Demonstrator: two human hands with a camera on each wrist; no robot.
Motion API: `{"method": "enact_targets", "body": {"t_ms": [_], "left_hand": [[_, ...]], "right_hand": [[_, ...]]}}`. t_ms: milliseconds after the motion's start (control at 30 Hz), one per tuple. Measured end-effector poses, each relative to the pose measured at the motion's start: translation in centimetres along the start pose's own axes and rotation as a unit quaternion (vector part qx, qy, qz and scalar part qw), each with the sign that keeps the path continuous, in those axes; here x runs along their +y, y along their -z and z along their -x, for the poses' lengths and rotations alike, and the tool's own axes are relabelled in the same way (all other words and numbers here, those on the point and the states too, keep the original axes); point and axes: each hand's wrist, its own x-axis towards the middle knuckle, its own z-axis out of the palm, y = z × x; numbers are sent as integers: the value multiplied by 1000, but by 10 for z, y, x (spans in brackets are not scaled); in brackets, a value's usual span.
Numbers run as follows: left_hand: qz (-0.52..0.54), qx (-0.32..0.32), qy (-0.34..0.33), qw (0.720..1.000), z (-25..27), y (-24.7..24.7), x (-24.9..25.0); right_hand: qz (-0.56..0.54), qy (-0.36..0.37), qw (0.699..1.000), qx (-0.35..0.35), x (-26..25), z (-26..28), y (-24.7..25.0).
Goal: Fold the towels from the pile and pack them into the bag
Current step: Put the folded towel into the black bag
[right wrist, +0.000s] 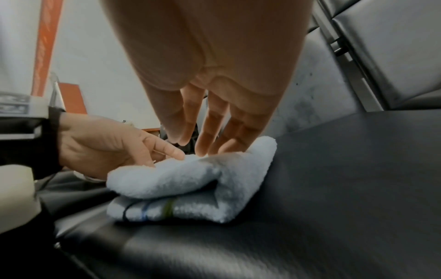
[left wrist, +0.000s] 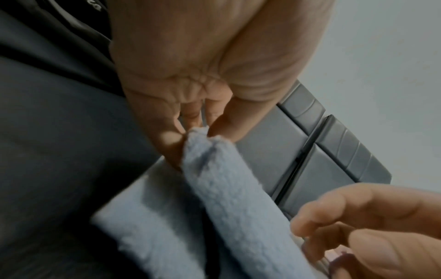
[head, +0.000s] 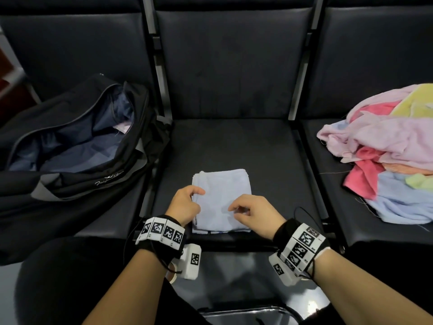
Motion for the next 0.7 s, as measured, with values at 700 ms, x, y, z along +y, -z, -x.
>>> {"method": "enact_targets", "body": {"t_ms": [700], "left_hand": [[-365,-93,-59,924,25,-32,14]], "right_hand": [[343,92,934,-40,7,10,-27]]}}
